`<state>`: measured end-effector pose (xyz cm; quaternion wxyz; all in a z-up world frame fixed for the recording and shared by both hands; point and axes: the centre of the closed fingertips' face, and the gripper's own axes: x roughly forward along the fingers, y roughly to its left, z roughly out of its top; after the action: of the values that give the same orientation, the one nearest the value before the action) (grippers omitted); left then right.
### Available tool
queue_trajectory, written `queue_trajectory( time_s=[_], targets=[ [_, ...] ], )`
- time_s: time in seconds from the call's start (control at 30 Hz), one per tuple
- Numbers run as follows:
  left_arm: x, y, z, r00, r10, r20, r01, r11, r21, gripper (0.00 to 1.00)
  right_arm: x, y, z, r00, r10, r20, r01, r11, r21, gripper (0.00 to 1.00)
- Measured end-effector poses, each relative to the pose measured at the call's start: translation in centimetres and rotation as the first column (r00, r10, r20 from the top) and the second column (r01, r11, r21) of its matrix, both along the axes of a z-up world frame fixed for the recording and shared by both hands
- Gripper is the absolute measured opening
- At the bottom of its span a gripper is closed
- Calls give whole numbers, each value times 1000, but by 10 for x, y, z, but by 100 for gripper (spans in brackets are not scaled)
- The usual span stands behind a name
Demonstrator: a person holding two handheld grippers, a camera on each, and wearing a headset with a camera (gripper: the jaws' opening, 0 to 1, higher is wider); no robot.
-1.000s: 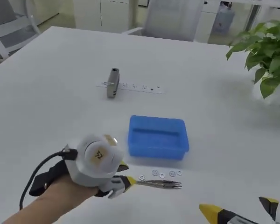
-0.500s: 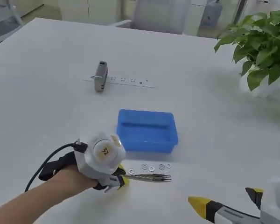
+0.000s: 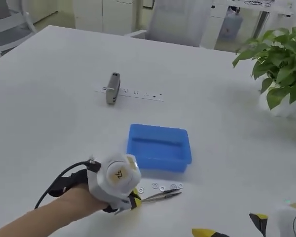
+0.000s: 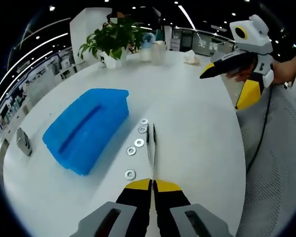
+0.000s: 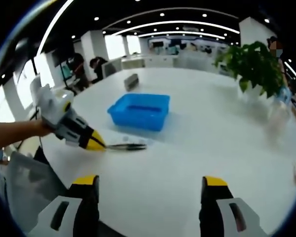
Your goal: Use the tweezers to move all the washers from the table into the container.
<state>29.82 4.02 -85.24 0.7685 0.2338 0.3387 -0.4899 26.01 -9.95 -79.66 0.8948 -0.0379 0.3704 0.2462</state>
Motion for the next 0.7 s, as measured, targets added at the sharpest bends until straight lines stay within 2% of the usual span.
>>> queue_trajectory(
  time_s=[0.17, 0.23, 0.33, 0.37, 0.43, 0.53, 0.67, 0.7],
  targets=[
    [-4, -1, 16, 999, 4, 41, -4, 1000, -10, 0, -4, 10, 1, 998, 60, 7, -60, 998, -9, 82],
    [-6, -2, 27, 998, 17, 61, -16, 1000, -24, 0, -8, 21, 2, 993, 120, 13, -120, 993, -1, 79],
    [-11, -2, 42, 996, 13, 85, -10, 999, -36, 0, -19, 38, -1, 975, 220, -5, -220, 975, 1, 66],
    [-13, -3, 47, 996, 15, 87, -11, 999, -39, 0, -22, 47, 0, 970, 242, -8, -242, 970, 18, 62],
    [-18, -4, 56, 996, 11, 93, -7, 999, -47, 0, -25, 60, 2, 962, 272, -2, -271, 961, 51, 58],
    [-22, -4, 63, 995, 2, 103, 2, 999, -44, 0, -26, 71, 6, 951, 308, 6, -308, 950, 49, 52],
    [-31, -6, 71, 995, -17, 99, 21, 999, -43, 0, -24, 85, 16, 932, 360, 27, -361, 930, 65, 43],
    [-34, -7, 73, 995, -20, 93, 24, 999, -44, 0, -25, 88, 17, 921, 388, 30, -389, 920, 54, 40]
  ],
)
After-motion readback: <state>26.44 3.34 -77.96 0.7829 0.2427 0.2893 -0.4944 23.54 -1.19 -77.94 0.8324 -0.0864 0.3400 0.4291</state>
